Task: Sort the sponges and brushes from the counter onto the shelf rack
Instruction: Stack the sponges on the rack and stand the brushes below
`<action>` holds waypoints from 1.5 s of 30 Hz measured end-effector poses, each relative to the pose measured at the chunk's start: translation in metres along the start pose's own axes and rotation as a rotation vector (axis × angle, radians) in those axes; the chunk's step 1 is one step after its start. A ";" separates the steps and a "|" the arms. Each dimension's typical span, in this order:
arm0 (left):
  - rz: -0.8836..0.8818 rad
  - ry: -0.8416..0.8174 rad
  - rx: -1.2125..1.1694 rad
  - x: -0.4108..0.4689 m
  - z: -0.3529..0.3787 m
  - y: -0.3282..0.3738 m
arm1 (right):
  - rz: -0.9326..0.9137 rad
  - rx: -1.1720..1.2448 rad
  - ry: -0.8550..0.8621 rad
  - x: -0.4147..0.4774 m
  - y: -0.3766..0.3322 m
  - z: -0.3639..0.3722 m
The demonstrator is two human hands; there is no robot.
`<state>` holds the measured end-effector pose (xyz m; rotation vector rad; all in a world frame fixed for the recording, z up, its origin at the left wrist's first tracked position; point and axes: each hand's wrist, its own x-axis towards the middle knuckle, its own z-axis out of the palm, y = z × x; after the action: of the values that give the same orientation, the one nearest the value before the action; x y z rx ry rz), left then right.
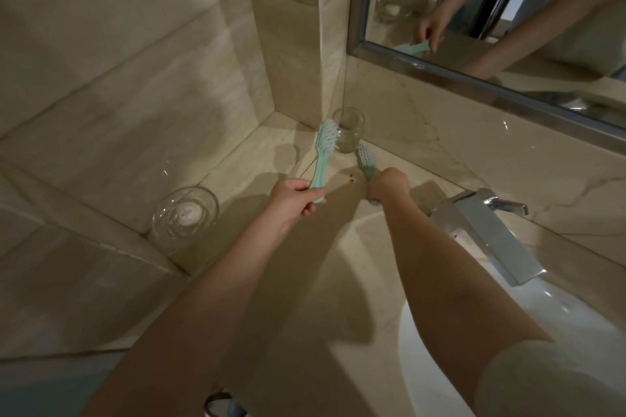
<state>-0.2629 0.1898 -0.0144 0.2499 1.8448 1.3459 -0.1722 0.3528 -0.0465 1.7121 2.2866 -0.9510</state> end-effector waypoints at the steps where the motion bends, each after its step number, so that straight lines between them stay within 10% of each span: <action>1: 0.002 -0.003 0.002 -0.001 -0.001 0.000 | -0.007 -0.017 -0.013 0.001 -0.001 -0.002; 11: -0.011 -0.043 -0.044 -0.011 0.010 0.005 | 0.022 0.043 -0.120 -0.016 0.011 -0.016; 19: 0.076 -0.132 -0.096 -0.054 0.061 0.018 | -0.161 0.665 -0.043 -0.090 0.063 -0.067; 45: 0.234 -0.517 0.217 -0.271 0.318 -0.046 | -0.227 0.806 0.315 -0.276 0.397 -0.164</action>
<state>0.1497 0.2356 0.0504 0.8664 1.5451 1.0945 0.3243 0.2799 0.0489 1.9951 2.5157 -1.9891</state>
